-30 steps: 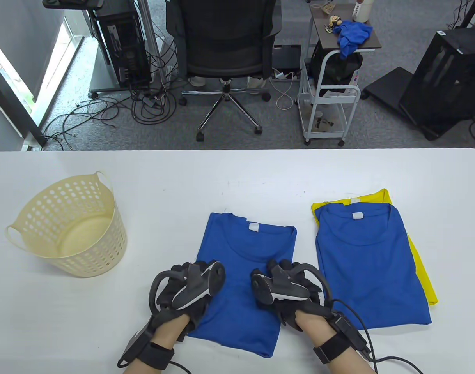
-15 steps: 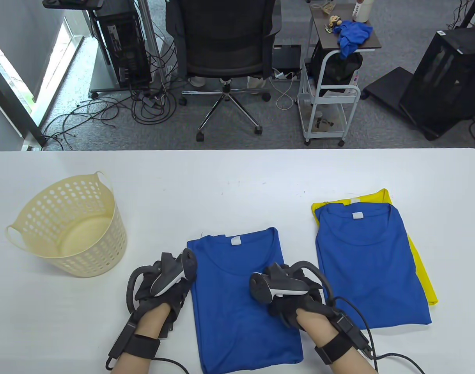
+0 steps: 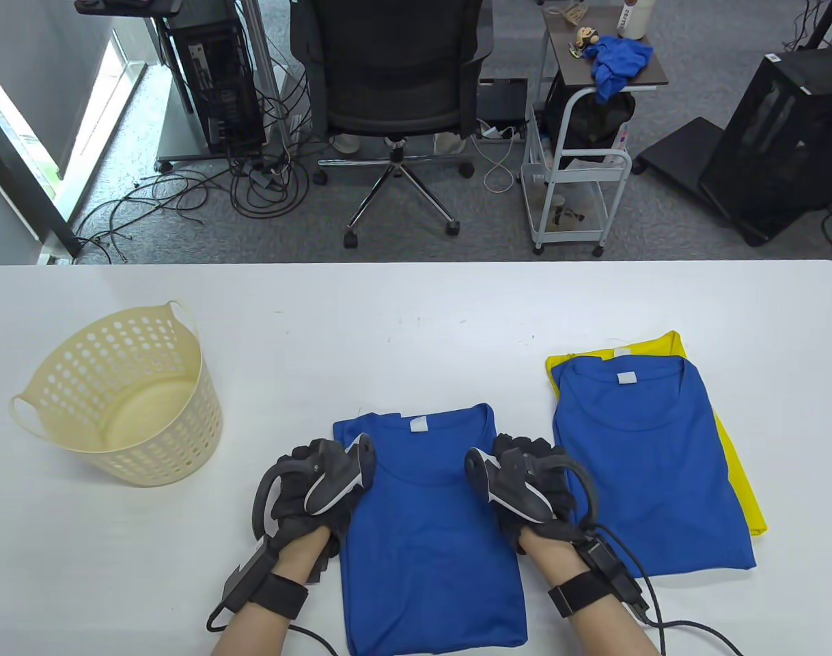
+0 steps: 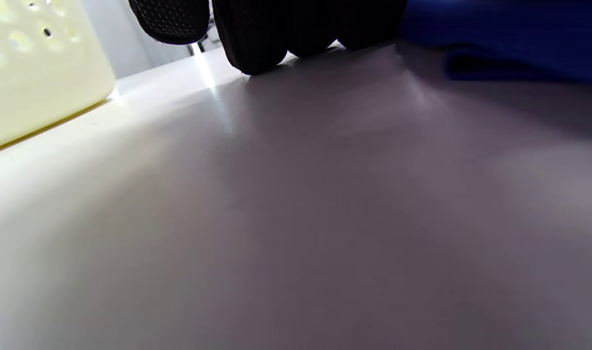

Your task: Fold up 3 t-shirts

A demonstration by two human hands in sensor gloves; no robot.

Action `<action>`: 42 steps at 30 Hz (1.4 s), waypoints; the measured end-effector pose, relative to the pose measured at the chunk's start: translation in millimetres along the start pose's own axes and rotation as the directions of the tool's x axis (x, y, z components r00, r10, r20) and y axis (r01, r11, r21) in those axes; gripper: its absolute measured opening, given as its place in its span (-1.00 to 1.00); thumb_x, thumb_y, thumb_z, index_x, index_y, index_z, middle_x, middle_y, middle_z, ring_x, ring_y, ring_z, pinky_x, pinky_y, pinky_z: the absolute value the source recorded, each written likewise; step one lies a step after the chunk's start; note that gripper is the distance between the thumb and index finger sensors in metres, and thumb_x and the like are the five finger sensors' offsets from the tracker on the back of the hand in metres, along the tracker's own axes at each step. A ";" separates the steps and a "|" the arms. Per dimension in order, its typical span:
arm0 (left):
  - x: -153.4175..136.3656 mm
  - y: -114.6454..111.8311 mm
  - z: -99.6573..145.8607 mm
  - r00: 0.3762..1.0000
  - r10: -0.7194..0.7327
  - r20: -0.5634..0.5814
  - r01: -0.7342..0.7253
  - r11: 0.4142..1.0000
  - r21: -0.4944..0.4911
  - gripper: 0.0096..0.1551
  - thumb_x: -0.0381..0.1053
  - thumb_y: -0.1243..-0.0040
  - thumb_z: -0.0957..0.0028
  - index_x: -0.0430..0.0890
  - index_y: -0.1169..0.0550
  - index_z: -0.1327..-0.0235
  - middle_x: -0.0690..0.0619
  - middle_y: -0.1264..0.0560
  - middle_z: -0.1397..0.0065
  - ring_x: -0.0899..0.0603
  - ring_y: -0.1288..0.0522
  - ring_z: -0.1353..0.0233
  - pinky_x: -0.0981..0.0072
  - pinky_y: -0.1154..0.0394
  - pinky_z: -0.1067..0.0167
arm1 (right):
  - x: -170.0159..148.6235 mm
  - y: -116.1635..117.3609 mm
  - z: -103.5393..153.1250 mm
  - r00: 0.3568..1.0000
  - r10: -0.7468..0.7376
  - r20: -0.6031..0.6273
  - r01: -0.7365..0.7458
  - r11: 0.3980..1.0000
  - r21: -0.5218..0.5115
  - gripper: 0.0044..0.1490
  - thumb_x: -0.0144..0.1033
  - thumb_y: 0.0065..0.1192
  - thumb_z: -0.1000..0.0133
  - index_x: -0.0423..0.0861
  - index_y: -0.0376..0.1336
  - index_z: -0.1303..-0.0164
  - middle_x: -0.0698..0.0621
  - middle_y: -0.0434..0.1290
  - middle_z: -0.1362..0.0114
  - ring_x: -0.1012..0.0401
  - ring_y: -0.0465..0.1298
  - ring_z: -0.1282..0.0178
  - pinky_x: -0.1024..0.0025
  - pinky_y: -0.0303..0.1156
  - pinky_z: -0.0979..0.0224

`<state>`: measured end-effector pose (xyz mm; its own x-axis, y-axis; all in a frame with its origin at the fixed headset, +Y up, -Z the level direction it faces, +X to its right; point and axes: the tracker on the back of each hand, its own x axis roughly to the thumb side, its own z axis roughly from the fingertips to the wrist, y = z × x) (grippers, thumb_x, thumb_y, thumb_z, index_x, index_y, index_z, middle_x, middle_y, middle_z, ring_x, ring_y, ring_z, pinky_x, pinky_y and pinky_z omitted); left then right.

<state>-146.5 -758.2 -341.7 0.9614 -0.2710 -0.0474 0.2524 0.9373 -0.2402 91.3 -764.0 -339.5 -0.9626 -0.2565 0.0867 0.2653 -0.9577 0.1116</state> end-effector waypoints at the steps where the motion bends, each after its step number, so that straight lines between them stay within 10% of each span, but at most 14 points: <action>1: 2.9 1.0 0.9 1.000 0.021 0.015 -0.021 1.000 -0.007 -0.27 0.41 0.08 0.08 0.13 -0.40 -0.34 0.09 -0.32 -0.54 -0.13 -0.39 -0.52 -0.10 -0.33 -0.49 | 1.2 -1.0 0.3 1.000 0.009 -0.013 -0.009 1.000 -0.003 -0.20 0.09 -0.01 -0.02 -0.08 0.16 -0.42 -0.13 0.36 -0.39 -0.10 0.42 -0.29 -0.25 0.21 -0.42; 7: 15.6 6.2 3.0 0.998 -0.007 0.056 0.006 1.000 0.014 -0.45 0.26 -0.01 0.02 0.14 -0.46 -0.22 0.13 -0.37 -0.49 -0.09 -0.43 -0.48 -0.08 -0.34 -0.49 | 11.8 -6.7 -5.2 0.995 -0.093 0.043 0.094 0.995 -0.023 -0.43 -0.16 0.19 -0.06 -0.08 0.27 -0.27 -0.08 0.43 -0.28 -0.06 0.48 -0.20 -0.25 0.24 -0.40; 20: 13.0 15.1 19.6 0.998 -0.020 0.061 0.008 0.982 0.188 -0.46 0.31 -0.07 0.08 0.10 -0.56 -0.09 0.15 -0.48 -0.39 -0.03 -0.54 -0.37 -0.02 -0.43 -0.42 | 13.2 -29.6 11.7 0.994 0.090 0.054 -0.078 0.977 -0.196 -0.45 -0.04 0.26 -0.02 -0.06 0.35 -0.14 -0.02 0.51 -0.15 0.03 0.54 -0.09 -0.22 0.26 -0.40; 27: 24.0 54.5 52.3 0.951 0.247 0.186 -0.291 0.919 0.265 -0.45 0.28 -0.06 0.05 0.07 -0.53 -0.14 0.12 -0.43 -0.43 -0.06 -0.49 -0.41 -0.05 -0.40 -0.43 | -45.4 -75.8 64.8 0.992 0.116 -0.043 -0.124 0.946 -0.299 -0.44 -0.04 0.26 -0.03 -0.06 0.33 -0.16 -0.02 0.50 -0.17 0.02 0.52 -0.12 -0.22 0.25 -0.42; 34: 98.8 98.2 80.9 0.888 0.321 0.330 -0.422 0.854 0.304 -0.45 0.28 -0.04 0.03 0.08 -0.51 -0.16 0.13 -0.41 -0.45 -0.05 -0.48 -0.43 -0.05 -0.39 -0.45 | -140.9 -109.0 118.3 0.967 0.140 -0.213 -0.209 0.913 -0.350 -0.44 -0.04 0.28 -0.04 -0.05 0.34 -0.18 -0.01 0.50 -0.20 0.02 0.52 -0.15 -0.23 0.24 -0.44; 42: 200.5 127.0 57.0 0.852 0.365 0.376 -0.474 0.843 0.255 -0.45 0.28 -0.02 0.01 0.09 -0.49 -0.18 0.13 -0.39 -0.47 -0.05 -0.45 -0.46 -0.05 -0.37 -0.47 | -231.6 -92.3 88.4 0.914 0.180 -0.365 -0.287 0.920 -0.267 -0.44 -0.03 0.28 -0.03 0.00 0.32 -0.19 0.01 0.49 -0.22 0.03 0.51 -0.18 -0.23 0.22 -0.45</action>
<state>84.6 -681.0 -326.4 0.9522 0.1936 0.2364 -0.2148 0.9743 0.0672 294.5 -604.7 -282.4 -0.8516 -0.4539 -0.2622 0.5062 -0.8421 -0.1863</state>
